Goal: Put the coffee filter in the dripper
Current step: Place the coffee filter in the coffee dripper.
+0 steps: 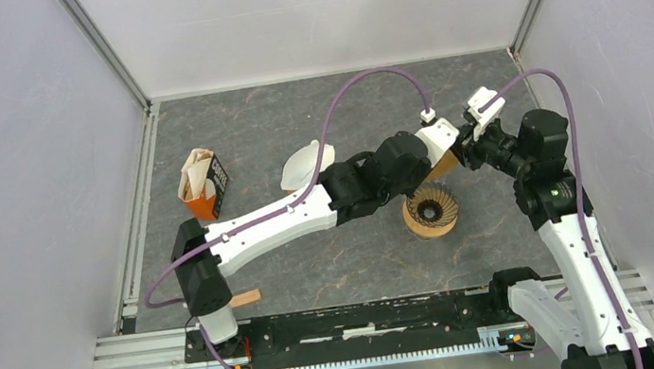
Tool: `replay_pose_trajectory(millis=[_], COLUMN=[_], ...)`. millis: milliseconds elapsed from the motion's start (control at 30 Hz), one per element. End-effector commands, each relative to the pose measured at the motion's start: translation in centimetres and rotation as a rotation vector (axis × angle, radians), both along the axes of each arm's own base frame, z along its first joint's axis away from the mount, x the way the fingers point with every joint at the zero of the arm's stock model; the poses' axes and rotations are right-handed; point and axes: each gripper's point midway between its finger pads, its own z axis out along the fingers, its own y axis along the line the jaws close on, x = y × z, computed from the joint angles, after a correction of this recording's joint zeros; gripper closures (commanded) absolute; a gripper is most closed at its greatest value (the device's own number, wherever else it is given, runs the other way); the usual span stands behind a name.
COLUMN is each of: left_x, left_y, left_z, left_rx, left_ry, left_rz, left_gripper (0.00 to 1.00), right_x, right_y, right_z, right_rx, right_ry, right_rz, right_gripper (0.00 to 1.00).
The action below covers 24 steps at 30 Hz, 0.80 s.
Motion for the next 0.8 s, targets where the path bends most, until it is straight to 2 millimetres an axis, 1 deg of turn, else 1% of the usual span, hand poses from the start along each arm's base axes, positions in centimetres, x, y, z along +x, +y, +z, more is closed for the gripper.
replay_pose_trajectory(millis=[0,100,167,267,367,467,567,700,767], left_x=[-0.4,-0.6,-0.8,-0.8,-0.8,-0.8,-0.9,-0.8,-0.8], left_y=[0.2,0.1,0.1,0.1,0.1,0.1,0.1,0.1,0.1], left_z=[3.4,3.2,3.0,3.0,2.9,2.8,2.8,2.7,2.8], left_rx=[-0.073,-0.071,-0.069,-0.068,-0.067,-0.066,-0.067,-0.064,-0.065], left_ry=[-0.052,-0.045,-0.038,-0.038,-0.038,-0.036,-0.035,-0.035,-0.037], left_rz=[-0.028,-0.037,-0.043,-0.045,-0.045,-0.045,-0.048,-0.046,-0.046], left_gripper=[0.97,0.97,0.97,0.97,0.97,0.97,0.97,0.97,0.97], right_x=[-0.1,-0.2,-0.3,-0.5,-0.7,-0.9,-1.0,-1.1,-1.1], right_y=[-0.4,-0.4,-0.3,0.1,0.5,0.6,0.6,0.5,0.5], right_z=[1.5,2.0,2.4,3.0,3.5,3.9,3.7,3.7,3.7], right_rx=[-0.016,-0.018,-0.024,-0.024,-0.029,-0.044,-0.064,-0.094,-0.107], right_ry=[-0.045,-0.052,-0.061,-0.073,-0.085,-0.098,-0.105,-0.114,-0.119], right_rz=[-0.018,-0.015,-0.006,0.025,0.052,0.066,0.081,0.094,0.097], right_gripper=[0.64,0.6,0.58,0.58,0.6,0.63,0.69,0.8,0.84])
